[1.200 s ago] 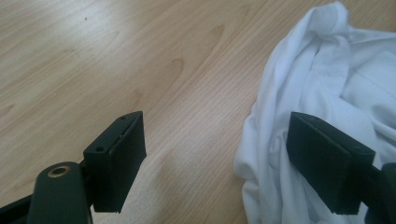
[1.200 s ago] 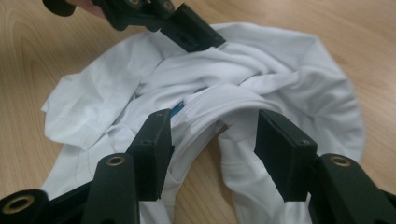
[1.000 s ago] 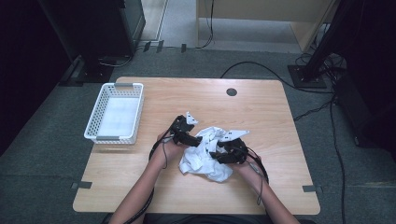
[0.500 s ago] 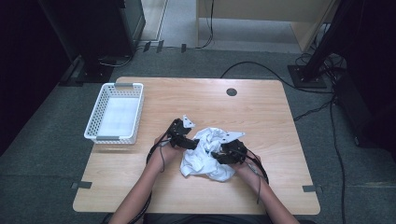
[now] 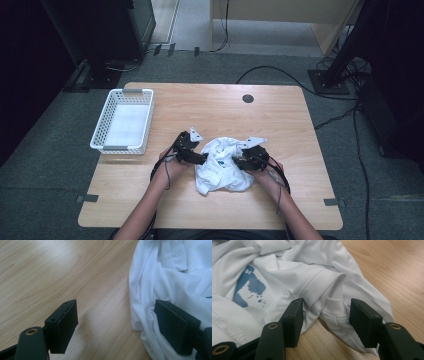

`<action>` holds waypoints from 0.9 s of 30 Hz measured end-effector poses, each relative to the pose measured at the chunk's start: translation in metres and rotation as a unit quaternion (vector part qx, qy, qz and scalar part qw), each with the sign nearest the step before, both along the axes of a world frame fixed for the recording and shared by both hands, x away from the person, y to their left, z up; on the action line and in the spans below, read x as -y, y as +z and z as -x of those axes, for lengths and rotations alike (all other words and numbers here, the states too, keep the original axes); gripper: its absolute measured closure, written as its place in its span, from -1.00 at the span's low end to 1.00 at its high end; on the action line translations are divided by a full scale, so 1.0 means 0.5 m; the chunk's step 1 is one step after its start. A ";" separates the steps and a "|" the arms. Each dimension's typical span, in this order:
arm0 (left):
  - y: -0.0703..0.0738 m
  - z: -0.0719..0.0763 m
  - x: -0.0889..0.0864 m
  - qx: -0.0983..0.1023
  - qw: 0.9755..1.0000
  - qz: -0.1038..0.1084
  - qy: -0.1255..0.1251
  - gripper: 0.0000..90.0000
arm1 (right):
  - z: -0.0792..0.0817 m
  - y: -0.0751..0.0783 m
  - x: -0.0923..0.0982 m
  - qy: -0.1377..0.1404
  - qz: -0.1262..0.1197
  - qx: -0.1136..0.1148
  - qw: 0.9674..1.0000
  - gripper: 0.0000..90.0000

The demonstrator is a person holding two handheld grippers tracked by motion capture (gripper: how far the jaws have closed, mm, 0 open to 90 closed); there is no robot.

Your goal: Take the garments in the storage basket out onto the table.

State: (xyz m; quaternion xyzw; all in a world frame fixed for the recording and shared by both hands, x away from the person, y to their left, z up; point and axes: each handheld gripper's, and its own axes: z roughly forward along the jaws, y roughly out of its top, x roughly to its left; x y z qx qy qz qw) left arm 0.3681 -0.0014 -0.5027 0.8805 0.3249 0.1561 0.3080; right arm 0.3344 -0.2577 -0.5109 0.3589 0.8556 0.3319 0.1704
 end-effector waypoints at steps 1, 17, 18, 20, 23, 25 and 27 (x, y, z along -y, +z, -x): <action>0.000 0.003 -0.001 -0.002 1.000 0.001 0.000 -0.54 | -0.002 0.000 0.002 0.000 -0.001 0.001 1.000 0.02; -0.001 0.042 -0.012 -0.013 1.000 0.006 -0.014 -0.54 | -0.025 -0.005 0.002 -0.021 0.007 0.030 0.999 0.03; -0.002 0.044 -0.012 -0.014 1.000 0.008 -0.016 -0.54 | -0.027 -0.005 0.001 -0.022 0.008 0.033 0.999 0.03; -0.002 0.050 -0.010 -0.018 1.000 0.011 -0.018 -0.54 | -0.030 -0.006 0.000 -0.022 0.008 0.038 0.999 0.03; -0.004 0.056 -0.008 -0.021 0.999 0.019 -0.023 -0.54 | -0.034 -0.007 -0.001 -0.027 0.005 0.039 0.999 0.03; -0.002 0.054 -0.009 -0.020 0.999 0.023 -0.025 -0.54 | -0.035 -0.008 -0.001 -0.027 -0.001 0.037 0.999 0.03; 0.003 0.050 -0.009 -0.025 0.999 0.033 -0.024 -0.54 | -0.034 -0.006 0.002 -0.026 -0.019 0.030 0.999 0.03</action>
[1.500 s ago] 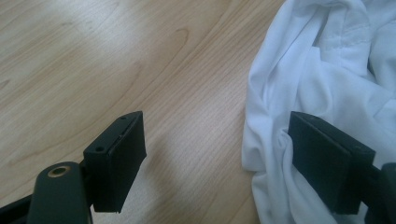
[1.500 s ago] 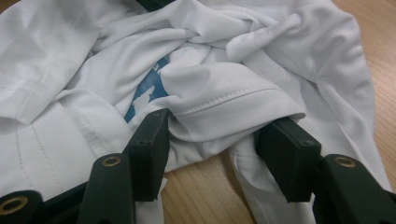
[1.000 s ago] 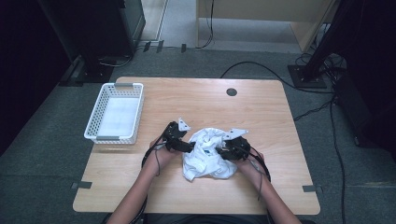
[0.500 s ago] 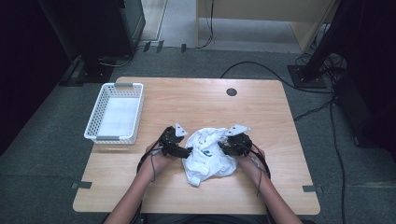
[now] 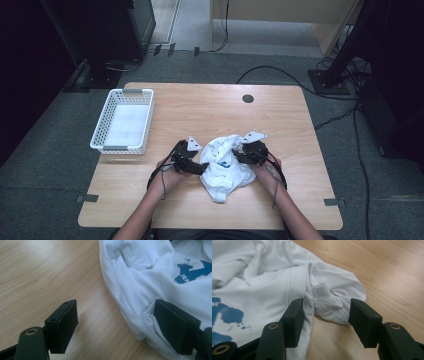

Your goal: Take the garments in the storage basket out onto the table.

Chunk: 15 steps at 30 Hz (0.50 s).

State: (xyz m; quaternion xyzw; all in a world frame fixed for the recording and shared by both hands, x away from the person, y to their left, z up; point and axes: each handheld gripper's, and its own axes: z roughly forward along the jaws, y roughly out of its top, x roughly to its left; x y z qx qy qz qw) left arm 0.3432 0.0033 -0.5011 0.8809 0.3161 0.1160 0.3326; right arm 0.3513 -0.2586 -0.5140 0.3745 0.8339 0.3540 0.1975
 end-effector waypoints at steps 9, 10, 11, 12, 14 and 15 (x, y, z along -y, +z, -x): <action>0.036 -0.037 0.014 0.013 1.000 0.024 -0.002 -0.54 | 0.030 0.037 0.017 0.008 -0.050 -0.017 0.999 0.03; 0.038 -0.043 0.018 0.016 1.000 0.025 -0.001 -0.54 | 0.034 0.037 0.019 0.009 -0.050 -0.022 0.998 0.03; 0.041 -0.050 0.021 0.018 1.000 0.024 -0.002 -0.54 | 0.039 0.036 0.019 0.010 -0.048 -0.024 0.998 0.03; 0.041 -0.057 0.024 0.021 0.999 0.026 -0.001 -0.54 | 0.044 0.035 0.020 0.010 -0.049 -0.029 0.998 0.03; 0.042 -0.069 0.031 0.024 0.999 0.026 0.004 -0.54 | 0.052 0.032 0.022 0.014 -0.046 -0.033 0.998 0.03; 0.040 -0.074 0.035 0.026 0.999 0.027 0.006 -0.54 | 0.055 0.030 0.022 0.016 -0.046 -0.037 0.998 0.03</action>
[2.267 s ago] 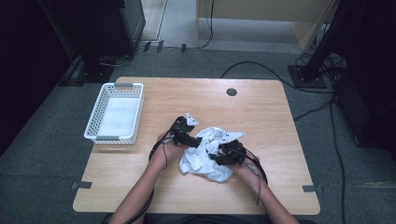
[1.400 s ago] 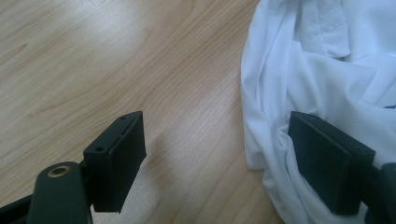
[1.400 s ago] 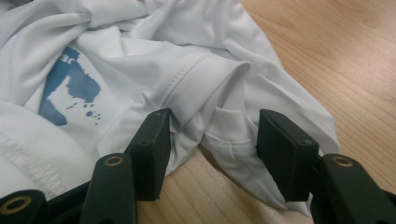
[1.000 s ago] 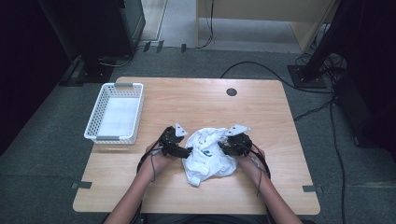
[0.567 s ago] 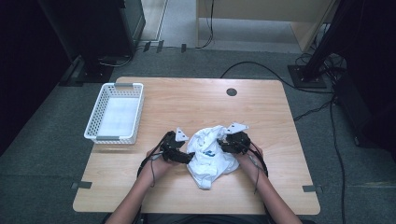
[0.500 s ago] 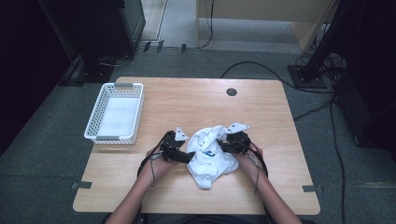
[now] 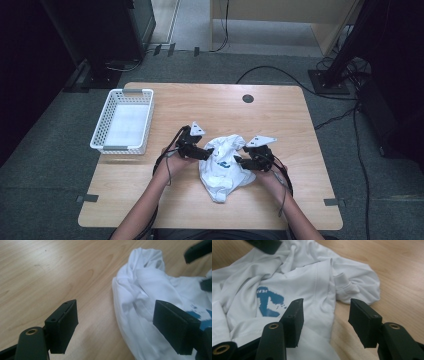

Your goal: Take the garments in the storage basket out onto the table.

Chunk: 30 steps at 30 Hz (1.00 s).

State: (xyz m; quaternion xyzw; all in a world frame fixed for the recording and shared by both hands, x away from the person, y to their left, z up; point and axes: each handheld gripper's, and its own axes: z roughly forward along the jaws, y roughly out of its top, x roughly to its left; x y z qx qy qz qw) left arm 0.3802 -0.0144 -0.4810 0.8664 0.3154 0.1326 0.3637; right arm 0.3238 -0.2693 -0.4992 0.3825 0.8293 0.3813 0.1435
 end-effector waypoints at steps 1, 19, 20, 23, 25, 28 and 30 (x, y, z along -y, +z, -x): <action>-0.002 -0.004 0.003 0.001 1.000 0.001 0.002 -0.54 | 0.004 -0.002 -0.001 0.001 0.000 -0.003 1.000 0.03; -0.058 -0.018 -0.018 -0.006 0.999 -0.031 0.032 -0.54 | -0.005 -0.030 -0.002 0.004 0.038 0.002 0.999 0.03; -0.058 -0.015 -0.022 -0.006 0.999 -0.031 0.033 -0.54 | -0.007 -0.030 0.000 0.002 0.038 0.003 0.999 0.03; -0.057 -0.006 -0.035 -0.006 0.999 -0.032 0.038 -0.54 | -0.012 -0.031 0.003 -0.002 0.040 0.007 0.999 0.04; -0.058 0.002 -0.042 -0.004 0.999 -0.038 0.038 -0.54 | -0.015 -0.031 0.004 -0.004 0.038 0.007 0.999 0.03; -0.058 0.015 -0.053 -0.005 0.999 -0.039 0.038 -0.54 | -0.020 -0.032 0.004 -0.008 0.039 0.011 0.999 0.04; -0.058 0.024 -0.060 -0.005 0.999 -0.039 0.038 -0.54 | -0.022 -0.032 0.004 -0.008 0.041 0.014 0.999 0.04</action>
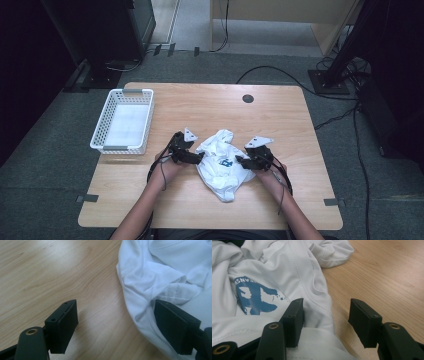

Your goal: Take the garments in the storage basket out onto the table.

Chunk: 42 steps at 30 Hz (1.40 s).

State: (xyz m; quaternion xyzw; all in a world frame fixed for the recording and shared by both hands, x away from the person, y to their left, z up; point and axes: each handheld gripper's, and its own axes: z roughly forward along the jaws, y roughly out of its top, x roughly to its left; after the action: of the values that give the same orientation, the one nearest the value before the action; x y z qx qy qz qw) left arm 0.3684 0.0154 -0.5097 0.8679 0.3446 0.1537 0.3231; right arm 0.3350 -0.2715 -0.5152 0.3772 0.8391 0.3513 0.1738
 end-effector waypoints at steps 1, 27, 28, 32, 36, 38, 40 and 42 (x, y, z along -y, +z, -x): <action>0.000 0.005 -0.003 -0.001 1.000 0.000 0.000 -0.54 | -0.001 0.000 0.000 -0.001 0.001 0.001 1.000 0.04; -0.003 0.092 -0.041 -0.019 1.000 0.016 -0.016 -0.54 | -0.038 -0.007 0.008 -0.003 -0.014 0.011 1.000 0.04; -0.003 0.091 -0.042 -0.017 0.999 0.020 -0.018 -0.54 | -0.038 -0.007 0.007 -0.003 -0.014 0.011 1.000 0.04; 0.010 0.086 -0.046 -0.008 0.999 0.042 -0.024 -0.50 | -0.033 -0.003 0.006 0.004 -0.013 0.014 1.000 0.04; 0.032 0.075 -0.050 0.009 0.998 0.060 -0.025 -0.50 | -0.029 0.008 0.009 0.006 -0.033 0.010 0.999 0.04; 0.041 0.067 -0.048 0.020 0.997 0.062 -0.029 -0.47 | -0.027 0.013 0.008 0.008 -0.038 0.008 0.999 0.04; 0.050 0.057 -0.045 0.034 0.997 0.063 -0.034 -0.46 | -0.025 0.017 0.007 0.010 -0.039 0.009 0.999 0.07; 0.057 0.044 -0.040 0.041 0.996 0.066 -0.038 -0.43 | -0.025 0.021 0.008 0.010 -0.043 0.007 0.999 0.09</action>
State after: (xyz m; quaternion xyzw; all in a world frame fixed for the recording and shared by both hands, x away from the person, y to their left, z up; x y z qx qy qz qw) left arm 0.3464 0.0356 -0.4815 0.8499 0.3073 0.1539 0.3995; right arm 0.3475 -0.2754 -0.5047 0.3732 0.8258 0.3914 0.1603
